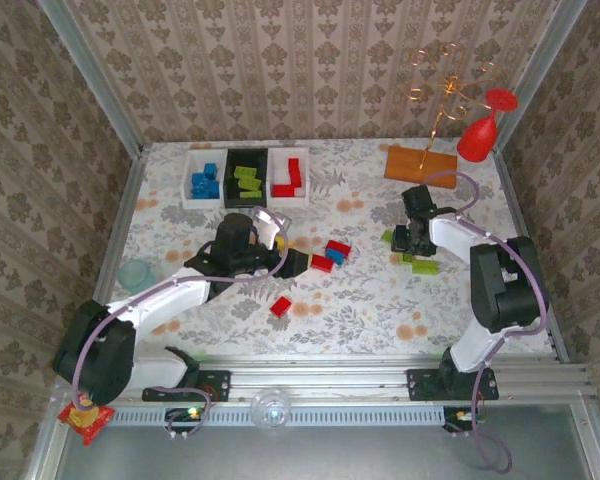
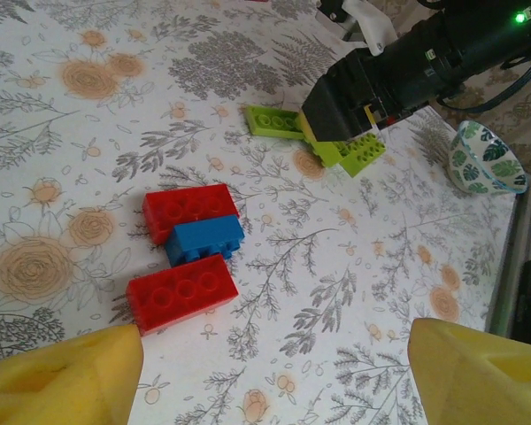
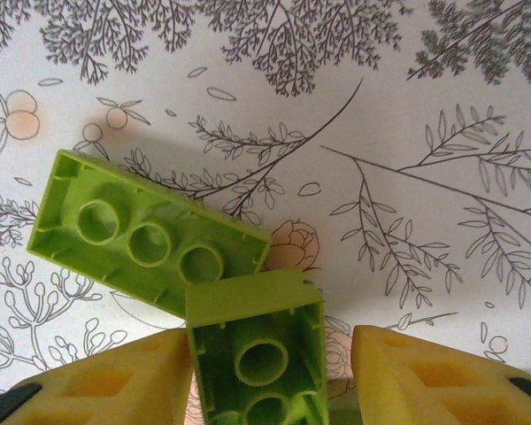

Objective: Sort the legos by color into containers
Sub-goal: Pick up the lego from the middle-right of the table, then place the lego in the container.

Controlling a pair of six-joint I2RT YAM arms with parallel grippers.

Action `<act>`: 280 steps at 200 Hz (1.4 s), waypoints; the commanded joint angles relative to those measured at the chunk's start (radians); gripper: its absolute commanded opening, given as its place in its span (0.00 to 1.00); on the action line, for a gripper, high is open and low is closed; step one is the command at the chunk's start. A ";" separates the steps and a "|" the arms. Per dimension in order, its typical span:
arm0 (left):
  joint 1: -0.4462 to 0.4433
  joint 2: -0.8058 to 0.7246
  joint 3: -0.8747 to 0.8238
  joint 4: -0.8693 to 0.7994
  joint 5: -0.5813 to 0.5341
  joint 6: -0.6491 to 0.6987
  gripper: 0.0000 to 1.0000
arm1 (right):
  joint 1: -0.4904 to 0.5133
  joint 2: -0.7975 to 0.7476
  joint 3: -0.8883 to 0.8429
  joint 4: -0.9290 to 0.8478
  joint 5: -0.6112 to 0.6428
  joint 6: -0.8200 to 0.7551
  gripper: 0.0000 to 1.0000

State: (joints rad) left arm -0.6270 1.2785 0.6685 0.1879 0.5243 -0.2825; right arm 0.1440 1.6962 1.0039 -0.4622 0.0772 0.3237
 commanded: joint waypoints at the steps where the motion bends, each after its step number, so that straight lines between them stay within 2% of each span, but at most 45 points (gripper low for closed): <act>1: 0.000 -0.011 0.031 0.001 -0.028 0.037 0.80 | 0.001 0.033 0.032 -0.055 -0.046 -0.018 0.50; 44: 0.001 -0.036 0.025 -0.027 -0.085 0.051 0.80 | 0.000 0.002 0.012 -0.034 -0.041 -0.016 0.38; 81: 0.022 -0.065 0.013 -0.052 -0.161 0.041 0.81 | 0.034 -0.167 -0.021 0.026 -0.061 -0.016 0.36; 98: 0.072 -0.091 -0.002 -0.069 -0.201 0.014 0.81 | 0.100 -0.234 -0.005 0.046 -0.057 -0.012 0.36; 118: 0.163 -0.146 -0.048 -0.065 -0.217 -0.051 0.81 | 0.206 -0.253 0.036 0.133 -0.093 0.017 0.36; 121: 0.197 -0.157 -0.055 -0.064 -0.217 -0.061 0.81 | 0.222 -0.247 0.045 0.153 -0.106 0.020 0.36; 142: 0.292 -0.229 -0.104 -0.061 -0.246 -0.100 0.81 | 0.329 -0.146 0.155 0.284 -0.172 0.035 0.36; 186: 0.379 -0.302 -0.144 -0.104 -0.323 -0.104 0.82 | 0.463 0.194 0.510 0.443 -0.213 0.075 0.36; 253: 0.403 -0.294 -0.150 -0.104 -0.301 -0.099 0.82 | 0.491 0.635 1.025 0.470 -0.269 0.058 0.37; 280: 0.403 -0.298 -0.152 -0.107 -0.288 -0.099 0.82 | 0.491 0.782 1.211 0.428 -0.237 0.020 0.38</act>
State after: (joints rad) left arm -0.2337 0.9901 0.5274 0.0933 0.2203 -0.3672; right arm 0.6384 2.3871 2.0697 -0.0097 -0.1654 0.3870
